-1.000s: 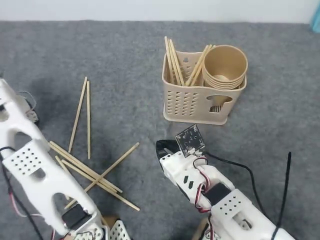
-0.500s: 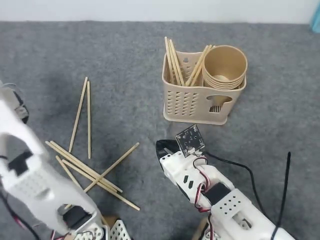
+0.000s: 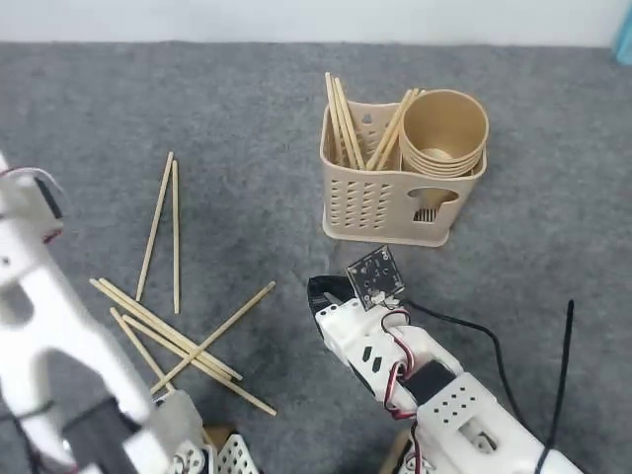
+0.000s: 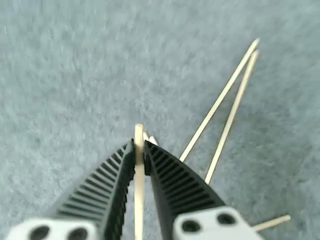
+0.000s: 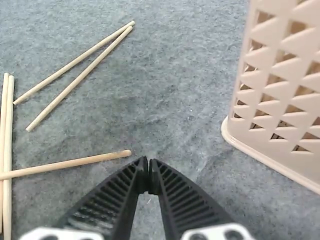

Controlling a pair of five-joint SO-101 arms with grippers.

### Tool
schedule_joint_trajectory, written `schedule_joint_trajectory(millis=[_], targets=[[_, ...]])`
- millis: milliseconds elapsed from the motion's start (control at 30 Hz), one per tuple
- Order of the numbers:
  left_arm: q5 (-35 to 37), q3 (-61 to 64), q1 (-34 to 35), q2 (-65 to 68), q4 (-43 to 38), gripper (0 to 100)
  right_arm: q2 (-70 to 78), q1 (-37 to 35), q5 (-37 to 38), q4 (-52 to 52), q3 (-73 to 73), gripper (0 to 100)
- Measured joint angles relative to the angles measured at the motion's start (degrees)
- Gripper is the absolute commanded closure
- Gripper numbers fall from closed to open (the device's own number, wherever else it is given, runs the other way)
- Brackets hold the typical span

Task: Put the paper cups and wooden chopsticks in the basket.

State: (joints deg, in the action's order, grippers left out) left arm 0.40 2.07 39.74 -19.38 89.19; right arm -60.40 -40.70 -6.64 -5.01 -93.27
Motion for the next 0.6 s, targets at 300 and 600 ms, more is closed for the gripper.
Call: schedule_joint_trajectory(millis=[300, 600], targets=[[-0.2, 2.1, -8.2, -17.0, -10.0, 99, 0.0, 0.0, 0.0, 0.0, 0.0, 98.6], [-0.2, 2.5, -14.8, -28.0, -25.9, 99, 0.0, 0.0, 0.0, 0.0, 0.0, 98.6]])
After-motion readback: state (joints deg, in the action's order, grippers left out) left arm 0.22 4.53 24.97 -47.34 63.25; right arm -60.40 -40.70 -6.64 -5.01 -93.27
